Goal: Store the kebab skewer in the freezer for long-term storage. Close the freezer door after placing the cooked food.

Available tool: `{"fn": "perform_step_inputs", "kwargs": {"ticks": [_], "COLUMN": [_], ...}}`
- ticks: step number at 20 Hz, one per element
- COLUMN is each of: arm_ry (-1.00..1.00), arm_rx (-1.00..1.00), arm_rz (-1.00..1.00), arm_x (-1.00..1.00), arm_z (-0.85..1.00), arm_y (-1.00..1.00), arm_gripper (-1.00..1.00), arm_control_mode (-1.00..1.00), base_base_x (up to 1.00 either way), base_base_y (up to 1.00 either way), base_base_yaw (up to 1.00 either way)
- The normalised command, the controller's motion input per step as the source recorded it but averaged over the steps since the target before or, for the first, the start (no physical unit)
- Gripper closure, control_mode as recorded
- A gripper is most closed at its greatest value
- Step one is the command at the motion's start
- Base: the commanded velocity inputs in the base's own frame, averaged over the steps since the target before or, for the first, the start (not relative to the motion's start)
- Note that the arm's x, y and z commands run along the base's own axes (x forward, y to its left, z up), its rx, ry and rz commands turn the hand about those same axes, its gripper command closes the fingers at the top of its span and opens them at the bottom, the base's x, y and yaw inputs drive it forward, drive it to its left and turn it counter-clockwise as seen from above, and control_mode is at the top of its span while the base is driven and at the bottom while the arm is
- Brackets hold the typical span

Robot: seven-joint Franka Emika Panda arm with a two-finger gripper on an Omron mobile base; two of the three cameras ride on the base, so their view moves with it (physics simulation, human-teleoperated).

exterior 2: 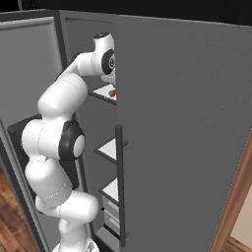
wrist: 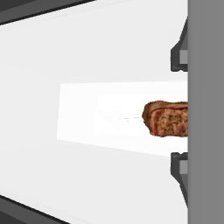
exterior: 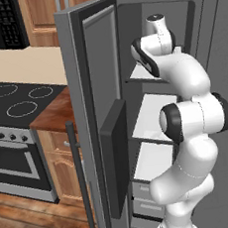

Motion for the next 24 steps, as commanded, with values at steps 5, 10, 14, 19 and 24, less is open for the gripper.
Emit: {"fn": "perform_step_inputs", "kwargs": {"ticks": [5,10,14,19,24], "arm_ry": [-0.03,-0.13,-0.15,-0.12,-0.10], "arm_rx": [0.00,-0.01,-0.01,0.00,0.00], "arm_rz": [0.00,0.00,-0.01,-0.01,0.00], "arm_x": [0.00,-0.27,-0.48,-0.62,-0.79], "arm_z": [0.00,0.00,0.00,0.01,0.19], "arm_y": [0.00,0.19,0.25,0.24,0.23], "arm_gripper": [-1.00,-1.00,-1.00,-1.00,-1.00], "arm_control_mode": [-1.00,-1.00,-1.00,-1.00,-1.00], "base_base_x": [0.00,0.00,0.00,0.00,0.00], "base_base_y": [0.00,0.00,0.00,0.00,0.00], "base_base_yaw": [0.00,0.00,0.00,0.00,0.00]}}
